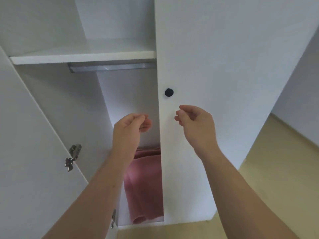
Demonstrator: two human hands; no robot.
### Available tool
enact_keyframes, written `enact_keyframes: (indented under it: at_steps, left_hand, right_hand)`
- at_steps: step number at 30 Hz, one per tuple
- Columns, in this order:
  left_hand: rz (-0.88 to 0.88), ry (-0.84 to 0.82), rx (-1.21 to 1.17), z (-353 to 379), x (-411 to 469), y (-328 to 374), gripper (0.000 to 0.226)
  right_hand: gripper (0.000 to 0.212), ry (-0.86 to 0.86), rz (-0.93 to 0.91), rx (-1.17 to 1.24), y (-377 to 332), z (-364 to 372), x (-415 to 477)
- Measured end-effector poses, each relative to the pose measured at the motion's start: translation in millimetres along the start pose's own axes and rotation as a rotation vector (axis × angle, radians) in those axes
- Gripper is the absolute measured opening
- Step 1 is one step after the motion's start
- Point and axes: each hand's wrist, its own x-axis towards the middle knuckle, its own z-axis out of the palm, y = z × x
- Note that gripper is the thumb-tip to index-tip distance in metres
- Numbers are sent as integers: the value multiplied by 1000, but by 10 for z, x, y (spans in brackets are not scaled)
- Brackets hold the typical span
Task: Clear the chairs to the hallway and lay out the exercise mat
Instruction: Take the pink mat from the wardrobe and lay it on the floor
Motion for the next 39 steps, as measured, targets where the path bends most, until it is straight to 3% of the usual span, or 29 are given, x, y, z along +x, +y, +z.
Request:
enact_keyframes:
  at_steps: [11,22,28,39]
  left_hand:
    - [-6,-177,-68,204,864,-92,21]
    - [-23,-263,-105,207,790,-92,18]
    - [-78,-324,-160,128,665,-70,18]
    - [-175,-661,-302,259,215,-113,36]
  right_hand:
    - [22,39,-83,-94,-172,272,410]
    - [20,32,-115,-195,-300,496,329]
    - [16,65,-118,-75,-322,373,42]
    - [17,163,-89,215,-314,-52,-542]
